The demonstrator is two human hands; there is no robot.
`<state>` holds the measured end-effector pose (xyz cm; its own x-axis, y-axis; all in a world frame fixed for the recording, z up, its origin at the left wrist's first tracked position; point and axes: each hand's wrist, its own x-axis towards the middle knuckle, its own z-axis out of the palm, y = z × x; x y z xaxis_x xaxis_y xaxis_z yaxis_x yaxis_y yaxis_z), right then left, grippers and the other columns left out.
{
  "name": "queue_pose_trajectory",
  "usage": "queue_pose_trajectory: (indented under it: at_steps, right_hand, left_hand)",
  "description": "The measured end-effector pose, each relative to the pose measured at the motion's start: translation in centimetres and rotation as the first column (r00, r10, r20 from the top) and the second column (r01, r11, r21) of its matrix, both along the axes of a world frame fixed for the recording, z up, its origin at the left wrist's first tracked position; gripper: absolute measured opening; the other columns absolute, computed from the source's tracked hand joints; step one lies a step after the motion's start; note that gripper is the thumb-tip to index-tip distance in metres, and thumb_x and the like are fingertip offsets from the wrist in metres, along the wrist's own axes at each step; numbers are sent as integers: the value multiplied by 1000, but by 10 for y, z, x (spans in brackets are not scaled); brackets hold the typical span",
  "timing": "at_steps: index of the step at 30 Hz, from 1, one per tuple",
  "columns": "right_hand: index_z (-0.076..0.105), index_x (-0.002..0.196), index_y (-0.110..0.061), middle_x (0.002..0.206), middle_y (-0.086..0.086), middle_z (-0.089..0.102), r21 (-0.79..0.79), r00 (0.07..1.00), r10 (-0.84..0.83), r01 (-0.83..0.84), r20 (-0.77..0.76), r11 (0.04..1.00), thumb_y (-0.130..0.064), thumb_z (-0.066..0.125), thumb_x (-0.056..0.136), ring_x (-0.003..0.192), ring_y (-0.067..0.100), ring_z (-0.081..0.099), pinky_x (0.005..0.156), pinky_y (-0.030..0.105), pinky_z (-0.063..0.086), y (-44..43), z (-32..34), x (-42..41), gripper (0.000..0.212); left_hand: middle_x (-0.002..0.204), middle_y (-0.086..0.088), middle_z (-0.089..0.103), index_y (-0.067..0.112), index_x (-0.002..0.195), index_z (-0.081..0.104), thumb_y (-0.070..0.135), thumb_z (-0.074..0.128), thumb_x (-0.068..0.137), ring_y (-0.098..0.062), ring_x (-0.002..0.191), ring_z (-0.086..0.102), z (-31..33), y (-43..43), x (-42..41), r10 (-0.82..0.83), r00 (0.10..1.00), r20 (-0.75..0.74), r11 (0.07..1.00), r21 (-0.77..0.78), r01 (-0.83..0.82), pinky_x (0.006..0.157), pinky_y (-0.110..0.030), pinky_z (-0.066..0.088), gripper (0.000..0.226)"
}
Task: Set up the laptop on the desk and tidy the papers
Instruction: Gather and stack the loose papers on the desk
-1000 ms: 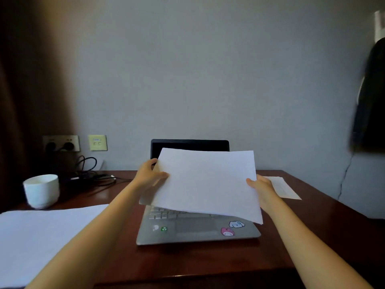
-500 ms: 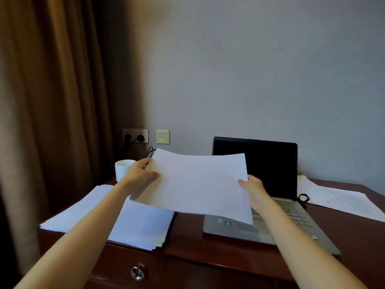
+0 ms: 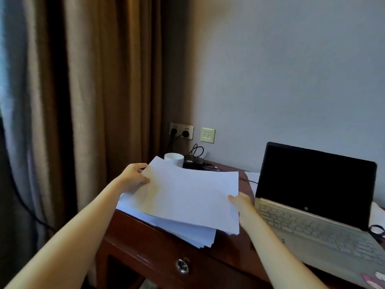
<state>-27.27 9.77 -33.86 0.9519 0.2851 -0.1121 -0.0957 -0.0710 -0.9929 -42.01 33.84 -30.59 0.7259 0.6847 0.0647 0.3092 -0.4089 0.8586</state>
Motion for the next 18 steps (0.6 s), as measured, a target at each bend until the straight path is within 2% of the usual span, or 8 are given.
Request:
queue_pose_trajectory:
  at_steps: [3, 6, 7, 9, 11, 14, 18]
  right_hand:
    - [50, 123, 9, 123, 27, 56, -16, 1000, 15, -15, -14, 1000, 6, 44, 94, 80, 24, 51, 55, 25, 34, 18, -8, -5, 30]
    - [52, 120, 9, 97, 18, 58, -34, 1000, 4, -4, -13, 999, 6, 43, 94, 63, 20, 45, 52, 26, 33, 30, -15, -8, 28]
    - [55, 114, 7, 87, 14, 56, -43, 1000, 2, -3, -19, 999, 6, 43, 94, 60, 18, 42, 50, 25, 34, 32, -17, -9, 24]
    - [55, 87, 1, 72, 10, 48, -68, 999, -14, 12, -38, 998, 7, 42, 93, 56, 16, 38, 38, 16, 36, 36, -20, -7, 17]
    - [45, 69, -6, 65, 5, 41, -74, 999, -38, 35, -36, 997, 7, 41, 93, 54, 15, 34, 32, 11, 30, 38, -23, -6, 28]
    - [50, 86, -1, 67, 6, 44, -62, 995, -87, 84, -52, 995, 7, 44, 88, 56, 18, 39, 47, 24, 33, 44, -31, -8, 10]
    - [42, 93, -3, 78, 5, 45, -53, 989, -142, 144, 42, 988, 3, 49, 77, 66, 20, 44, 50, 21, 31, 48, -39, -14, 19]
  left_hand:
    - [120, -18, 58, 2, 139, 42, -9, 59, 86, -33, 110, 56, -10, 19, -2, 50, 999, -8, 999, -14, -50, 84, -32, 44, 57]
    - [118, -18, 57, 3, 140, 42, -8, 60, 85, -34, 113, 56, -18, 34, 0, 82, 997, -12, 997, 6, -82, 83, -30, 44, 59]
    - [120, -18, 57, 3, 139, 43, -7, 60, 85, -34, 114, 55, -21, 37, 1, 94, 996, -10, 995, 19, -93, 83, -30, 43, 57]
    - [125, -18, 57, 3, 137, 46, -6, 61, 85, -34, 115, 54, -26, 41, 6, 117, 993, -6, 992, 40, -117, 83, -28, 42, 55]
    - [125, -17, 57, 4, 135, 48, -6, 61, 85, -33, 115, 55, -32, 44, 12, 139, 990, -6, 989, 54, -138, 84, -27, 42, 53]
    - [127, -16, 57, 6, 134, 50, -6, 60, 84, -32, 114, 56, -38, 47, 21, 158, 987, -7, 982, 107, -156, 87, -31, 47, 52]
    - [128, -16, 56, 8, 132, 53, -6, 58, 84, -33, 112, 57, -44, 50, 30, 175, 984, -18, 969, 178, -169, 82, -31, 47, 51]
